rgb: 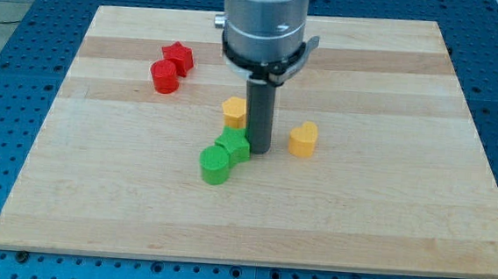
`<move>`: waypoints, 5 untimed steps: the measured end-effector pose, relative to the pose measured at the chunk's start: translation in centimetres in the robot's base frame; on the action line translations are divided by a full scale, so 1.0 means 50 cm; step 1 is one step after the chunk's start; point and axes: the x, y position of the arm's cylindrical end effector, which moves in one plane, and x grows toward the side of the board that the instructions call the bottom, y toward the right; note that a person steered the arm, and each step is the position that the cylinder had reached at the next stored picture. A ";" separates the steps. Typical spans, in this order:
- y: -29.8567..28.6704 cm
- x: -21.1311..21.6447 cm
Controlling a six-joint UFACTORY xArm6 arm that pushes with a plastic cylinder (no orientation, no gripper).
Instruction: Move the yellow heart in between the green star and yellow hexagon
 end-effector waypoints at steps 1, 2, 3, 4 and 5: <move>-0.011 0.043; 0.080 0.083; 0.237 0.086; 0.312 0.039; 0.259 -0.020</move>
